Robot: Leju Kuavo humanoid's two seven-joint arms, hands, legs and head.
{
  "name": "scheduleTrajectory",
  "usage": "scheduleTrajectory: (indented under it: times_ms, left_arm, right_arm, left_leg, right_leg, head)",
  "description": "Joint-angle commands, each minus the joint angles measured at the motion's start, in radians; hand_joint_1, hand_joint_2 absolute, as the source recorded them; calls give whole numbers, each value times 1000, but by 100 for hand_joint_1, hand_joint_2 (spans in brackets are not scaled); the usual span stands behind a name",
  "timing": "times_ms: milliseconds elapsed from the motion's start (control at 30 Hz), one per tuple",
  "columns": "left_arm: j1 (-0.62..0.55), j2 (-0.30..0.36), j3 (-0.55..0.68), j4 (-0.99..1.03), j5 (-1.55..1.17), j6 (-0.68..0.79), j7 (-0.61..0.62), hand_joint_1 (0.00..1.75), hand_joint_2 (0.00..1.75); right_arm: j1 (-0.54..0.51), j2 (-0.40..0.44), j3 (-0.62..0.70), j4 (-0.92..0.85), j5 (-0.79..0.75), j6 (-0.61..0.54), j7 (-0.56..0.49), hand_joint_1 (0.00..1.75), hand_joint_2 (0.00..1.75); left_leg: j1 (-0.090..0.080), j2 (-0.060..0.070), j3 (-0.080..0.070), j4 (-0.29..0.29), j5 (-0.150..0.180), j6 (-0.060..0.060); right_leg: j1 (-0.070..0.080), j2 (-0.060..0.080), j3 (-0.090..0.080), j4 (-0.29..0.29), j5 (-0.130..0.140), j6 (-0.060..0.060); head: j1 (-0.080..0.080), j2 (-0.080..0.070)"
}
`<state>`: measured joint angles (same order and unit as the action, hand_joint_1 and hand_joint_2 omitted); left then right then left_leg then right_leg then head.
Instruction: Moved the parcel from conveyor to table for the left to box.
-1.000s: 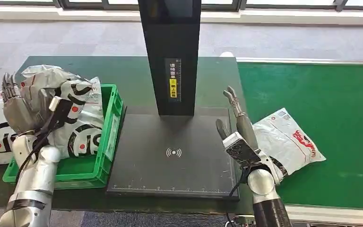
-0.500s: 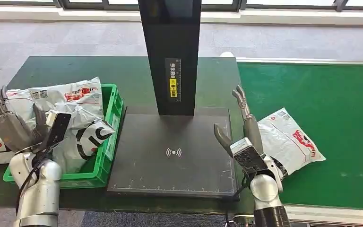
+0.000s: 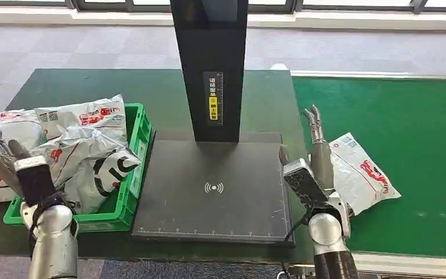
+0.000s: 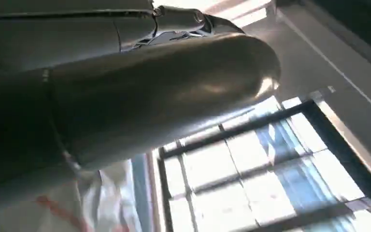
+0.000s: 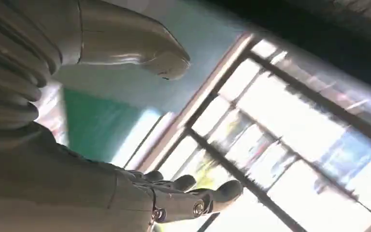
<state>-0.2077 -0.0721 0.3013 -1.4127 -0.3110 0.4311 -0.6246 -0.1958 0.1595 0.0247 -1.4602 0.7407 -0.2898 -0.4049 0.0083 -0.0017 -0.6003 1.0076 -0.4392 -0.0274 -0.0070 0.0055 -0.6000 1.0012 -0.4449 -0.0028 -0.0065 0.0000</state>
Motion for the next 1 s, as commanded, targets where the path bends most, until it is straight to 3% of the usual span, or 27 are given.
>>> scheduleTrajectory:
  times_ms: [33,200,433,800,933,1000]
  left_arm:
    - [110,-130,-260,-250,234,-259,-51,0,0]
    - [179,-112,-318,-294,243,-227,-15,0,0]
    - [195,-106,-319,-312,229,-211,-21,0,0]
    - [214,-110,-321,-319,195,-173,-24,0,0]
    - [209,-102,-329,-311,189,-175,-18,0,0]
    - [206,-102,-328,-306,188,-176,-16,0,0]
  right_arm:
    - [-167,-100,-402,528,366,-197,305,0,175]
    - [-275,-172,-542,822,380,-232,316,0,175]
    - [-319,-208,-583,942,403,-214,349,0,175]
    - [-355,-228,-633,1067,400,-214,317,0,175]
    - [-353,-250,-631,1114,460,-94,434,0,175]
    - [-346,-251,-635,1115,466,-77,441,0,175]
  left_leg:
    - [0,-9,4,-3,2,3]
    - [0,-3,5,-3,0,5]
    - [-4,-1,2,0,-1,5]
    - [-4,-1,2,-1,0,5]
    - [-4,-2,3,-1,0,6]
    - [-4,-3,3,-1,0,6]
  right_leg:
    - [0,-10,9,-6,0,2]
    - [-3,-4,9,-6,2,5]
    - [-3,-2,5,-2,2,6]
    - [-4,-2,4,-2,2,6]
    - [-4,-3,5,-2,2,6]
    - [-4,-3,5,-2,2,6]
  head:
    - [0,0]
    - [0,0]
    - [0,0]
    - [0,0]
    - [0,0]
    - [0,0]
